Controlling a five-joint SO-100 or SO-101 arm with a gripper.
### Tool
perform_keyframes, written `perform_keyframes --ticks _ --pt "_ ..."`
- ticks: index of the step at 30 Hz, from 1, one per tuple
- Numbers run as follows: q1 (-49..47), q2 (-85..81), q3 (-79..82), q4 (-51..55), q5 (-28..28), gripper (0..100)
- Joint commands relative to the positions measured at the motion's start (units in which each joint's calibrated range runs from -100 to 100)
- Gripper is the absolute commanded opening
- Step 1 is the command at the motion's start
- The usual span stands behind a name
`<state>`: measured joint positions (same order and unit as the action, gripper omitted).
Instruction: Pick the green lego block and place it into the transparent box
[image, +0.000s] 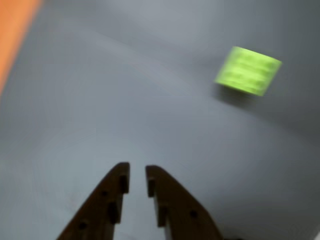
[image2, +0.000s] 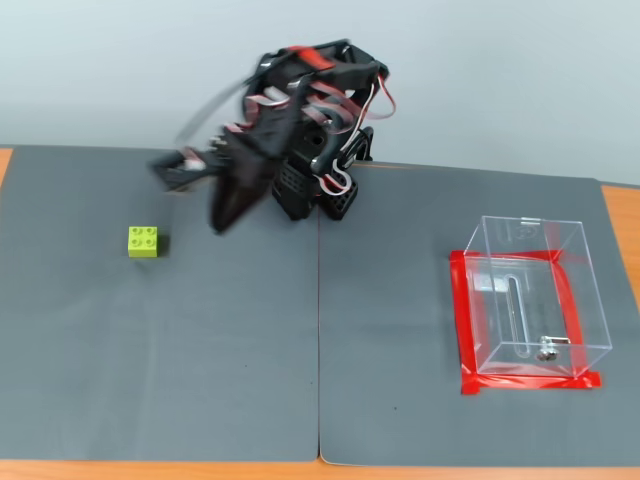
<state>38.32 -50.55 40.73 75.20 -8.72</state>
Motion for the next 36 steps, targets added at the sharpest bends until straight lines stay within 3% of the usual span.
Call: perform_keyframes --ticks 1,10,23,36 --pt "7.75 5.41 -2.96 -0.63 0.15 4" --pt "16.03 20.84 -12.55 -0.63 0.25 4" --pt "17.00 36.69 -25.94 -0.63 0.04 4" --pt "16.47 42.29 -26.66 -5.66 0.25 5"
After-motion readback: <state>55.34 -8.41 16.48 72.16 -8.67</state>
